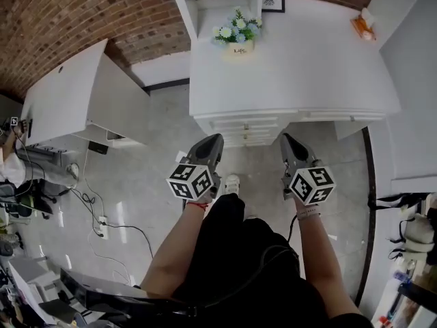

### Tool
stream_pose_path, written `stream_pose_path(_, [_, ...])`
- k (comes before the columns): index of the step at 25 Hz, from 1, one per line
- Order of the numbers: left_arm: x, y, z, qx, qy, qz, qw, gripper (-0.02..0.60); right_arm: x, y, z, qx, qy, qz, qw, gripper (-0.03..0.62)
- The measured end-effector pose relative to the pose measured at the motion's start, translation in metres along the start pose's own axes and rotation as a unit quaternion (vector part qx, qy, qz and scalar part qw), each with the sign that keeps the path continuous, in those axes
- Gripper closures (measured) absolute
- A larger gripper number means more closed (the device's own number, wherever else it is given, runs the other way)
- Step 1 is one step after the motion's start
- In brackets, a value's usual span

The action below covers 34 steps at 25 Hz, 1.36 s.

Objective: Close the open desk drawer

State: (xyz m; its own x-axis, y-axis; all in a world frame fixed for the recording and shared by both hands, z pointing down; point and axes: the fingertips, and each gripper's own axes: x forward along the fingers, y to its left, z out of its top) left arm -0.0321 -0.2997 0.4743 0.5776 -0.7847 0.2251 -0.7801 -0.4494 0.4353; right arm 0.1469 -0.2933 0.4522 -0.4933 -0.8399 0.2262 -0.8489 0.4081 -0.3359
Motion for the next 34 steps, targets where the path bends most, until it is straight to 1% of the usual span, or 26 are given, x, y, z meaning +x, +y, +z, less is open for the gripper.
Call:
stream_pose_path(4, [-0.023,-0.020,0.005,0.004,-0.021,0.001,0.9998,0.580,-0.020,0.019,0.012,-0.049,-0.003,0.018,0.999,0.594])
stream_pose_path(9, [-0.051,-0.042,0.013,0.008,-0.048,-0.001,0.9988,0.580,-0.045,0.040,0.019,-0.070,-0.016,0.036,0.997,0.594])
stream_pose_path(14, [-0.079,-0.060,0.020,0.021,-0.064,0.002,0.9977,0.580,-0.070,0.062,0.023,-0.087,-0.028,0.050,0.994,0.594])
stream_pose_path(18, [-0.095,-0.078,0.026,0.036,-0.073,-0.003,0.9967,0.580,-0.091,0.075,0.032,-0.103,-0.037,0.055,0.992,0.594])
stream_pose_path(28, [-0.119,-0.111,0.046,0.056,-0.087,-0.012,0.9945,0.580,-0.124,0.099,0.067,-0.119,-0.062,0.074,0.988,0.594])
stream_pose_path(34, [-0.134,-0.126,0.060,0.059,-0.107,-0.014,0.9924,0.580,-0.136,0.116,0.071,-0.120,-0.070,0.093,0.986,0.594])
